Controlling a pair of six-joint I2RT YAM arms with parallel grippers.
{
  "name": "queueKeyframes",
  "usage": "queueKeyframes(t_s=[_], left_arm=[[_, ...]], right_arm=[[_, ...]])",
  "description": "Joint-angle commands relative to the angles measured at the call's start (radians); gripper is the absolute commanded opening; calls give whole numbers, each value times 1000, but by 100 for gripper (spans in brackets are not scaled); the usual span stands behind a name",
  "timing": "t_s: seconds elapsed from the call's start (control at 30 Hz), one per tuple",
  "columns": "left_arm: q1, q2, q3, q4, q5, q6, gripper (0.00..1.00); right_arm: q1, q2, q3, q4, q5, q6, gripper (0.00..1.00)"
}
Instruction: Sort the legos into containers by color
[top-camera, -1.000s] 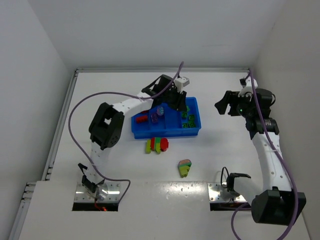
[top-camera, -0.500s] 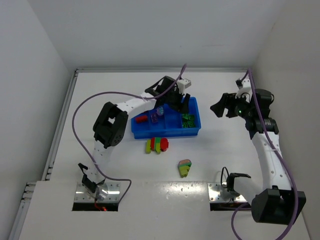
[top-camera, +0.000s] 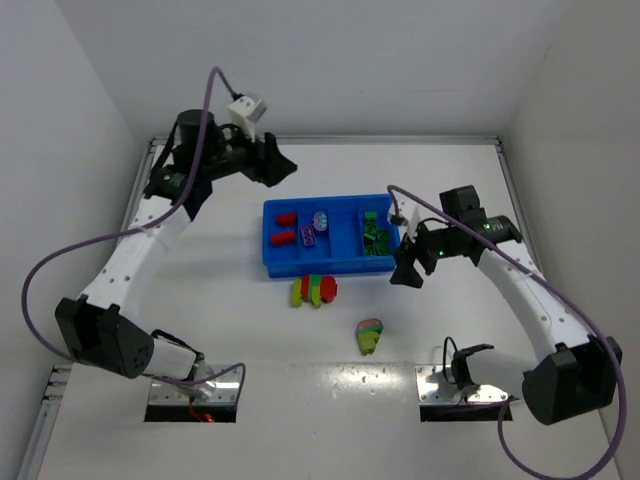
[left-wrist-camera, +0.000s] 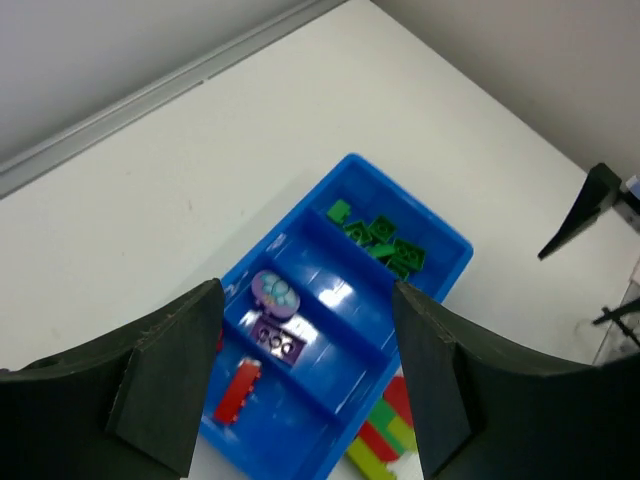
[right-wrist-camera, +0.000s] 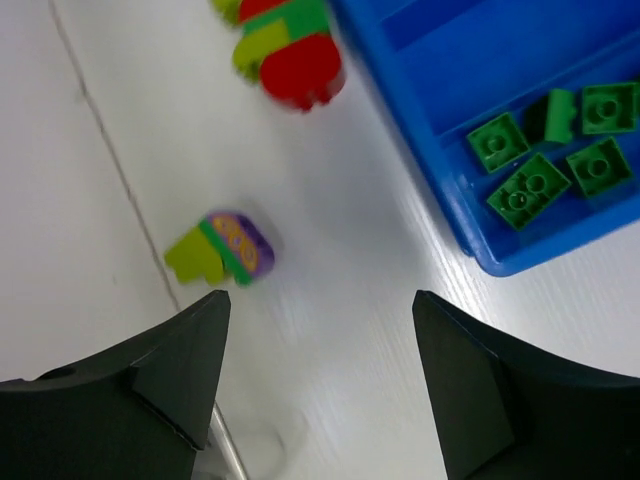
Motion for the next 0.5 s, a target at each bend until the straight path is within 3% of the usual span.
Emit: queueKeyframes(t_s=[0.0, 0.07, 0.2, 0.47], left_arm=[[70, -31, -60, -207, 225, 107, 74], [122, -80, -80, -269, 255, 133, 74], [182, -151, -140, -290, 270, 142, 74], [258, -230, -215, -308, 293, 142, 74]], right_arm=[[38, 103, 106, -270, -35, -478, 74], [60, 161, 106, -306, 43, -647, 73], [112, 186, 31, -278, 186, -820, 73], [225, 191, -101, -133, 238, -846, 75]])
